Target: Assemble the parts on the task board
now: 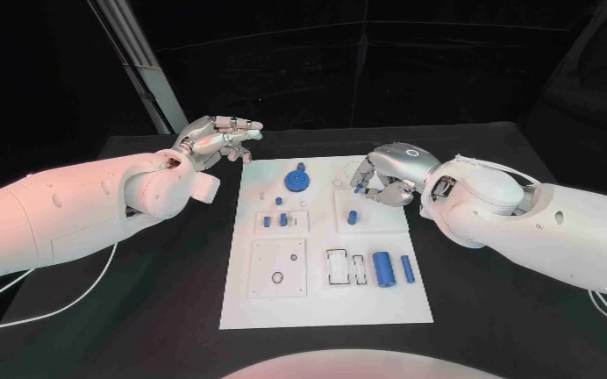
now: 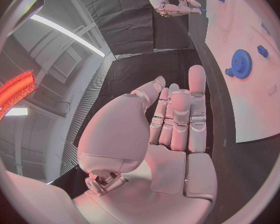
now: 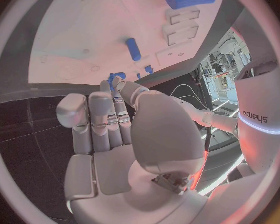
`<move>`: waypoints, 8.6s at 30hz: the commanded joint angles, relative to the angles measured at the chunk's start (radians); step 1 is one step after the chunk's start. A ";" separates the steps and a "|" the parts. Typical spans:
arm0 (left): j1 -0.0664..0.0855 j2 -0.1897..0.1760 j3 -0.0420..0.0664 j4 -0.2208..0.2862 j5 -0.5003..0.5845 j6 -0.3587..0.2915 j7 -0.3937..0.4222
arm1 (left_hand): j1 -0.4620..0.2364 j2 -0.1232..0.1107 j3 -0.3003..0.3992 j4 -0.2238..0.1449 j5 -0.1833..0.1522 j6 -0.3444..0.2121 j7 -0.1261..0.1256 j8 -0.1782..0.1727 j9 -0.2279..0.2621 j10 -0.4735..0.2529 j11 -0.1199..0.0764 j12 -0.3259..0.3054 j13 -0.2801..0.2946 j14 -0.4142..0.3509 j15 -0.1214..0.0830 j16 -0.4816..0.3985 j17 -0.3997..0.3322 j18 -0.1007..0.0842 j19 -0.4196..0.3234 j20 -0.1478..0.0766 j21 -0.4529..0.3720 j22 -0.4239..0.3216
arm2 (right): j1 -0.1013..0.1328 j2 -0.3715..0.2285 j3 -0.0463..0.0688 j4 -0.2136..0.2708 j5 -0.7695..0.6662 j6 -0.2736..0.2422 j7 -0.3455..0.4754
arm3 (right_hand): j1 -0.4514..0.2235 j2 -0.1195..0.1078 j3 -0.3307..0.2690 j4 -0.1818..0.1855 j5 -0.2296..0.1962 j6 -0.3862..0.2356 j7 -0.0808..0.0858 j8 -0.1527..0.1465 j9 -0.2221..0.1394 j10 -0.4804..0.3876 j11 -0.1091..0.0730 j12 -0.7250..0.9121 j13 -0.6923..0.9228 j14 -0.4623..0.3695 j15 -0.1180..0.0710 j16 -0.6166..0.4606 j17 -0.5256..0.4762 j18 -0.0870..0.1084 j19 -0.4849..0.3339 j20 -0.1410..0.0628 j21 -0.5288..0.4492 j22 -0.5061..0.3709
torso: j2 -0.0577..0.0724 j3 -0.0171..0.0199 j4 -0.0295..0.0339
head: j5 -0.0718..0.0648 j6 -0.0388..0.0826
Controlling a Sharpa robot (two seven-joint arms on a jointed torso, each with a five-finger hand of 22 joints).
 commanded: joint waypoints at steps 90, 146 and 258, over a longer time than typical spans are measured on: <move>0.002 0.027 0.001 0.017 0.005 0.022 0.001 | 0.005 0.001 0.006 -0.003 0.006 -0.006 0.004 0.005 -0.001 -0.001 0.004 0.004 -0.002 -0.007 0.002 -0.005 -0.002 0.014 -0.009 0.000 -0.008 -0.002 | -0.138 0.277 -0.016 -0.029 -0.213 0.194 0.029 | -0.007 -0.003 0.001 -0.002 0.014 0.000 0.011 -0.011 -0.001 0.001 0.008 -0.006 0.002 -0.002 0.002 0.007 -0.008 -0.006 -0.007 0.008 0.006 -0.005 | 0.000 -0.0045 0.0018 | 0.084 -0.061; 0.001 0.021 0.000 0.010 0.005 0.034 0.000 | 0.005 0.002 0.011 -0.006 0.005 -0.008 0.005 0.007 -0.001 -0.003 0.005 0.006 -0.002 -0.010 0.003 -0.008 -0.009 0.013 -0.009 0.001 -0.011 -0.004 | -0.114 -0.007 0.083 0.067 -0.100 0.110 -0.078 | 0.007 -0.075 -0.328 0.136 0.036 -0.249 0.000 -0.020 -0.007 -0.318 0.052 0.047 -0.004 -0.064 0.040 -0.128 -0.219 0.034 -0.135 0.045 -0.144 -0.235 | 0.000 -0.0044 0.0033 | 0.038 -0.021; -0.002 0.051 0.000 -0.004 0.005 0.031 -0.008 | 0.005 0.003 0.014 -0.008 0.005 -0.008 0.005 0.008 -0.001 -0.003 0.005 0.008 -0.002 -0.010 0.003 -0.009 -0.012 0.014 -0.009 0.001 -0.014 -0.006 | -0.150 0.262 -0.005 0.004 0.022 0.173 0.131 | 0.087 0.004 -0.079 0.101 -0.013 -0.017 0.010 -0.012 -0.004 -0.047 0.009 0.042 -0.005 -0.018 0.004 -0.002 -0.089 0.003 -0.037 0.009 -0.019 -0.060 | 0.000 -0.0042 0.0024 | 0.083 -0.045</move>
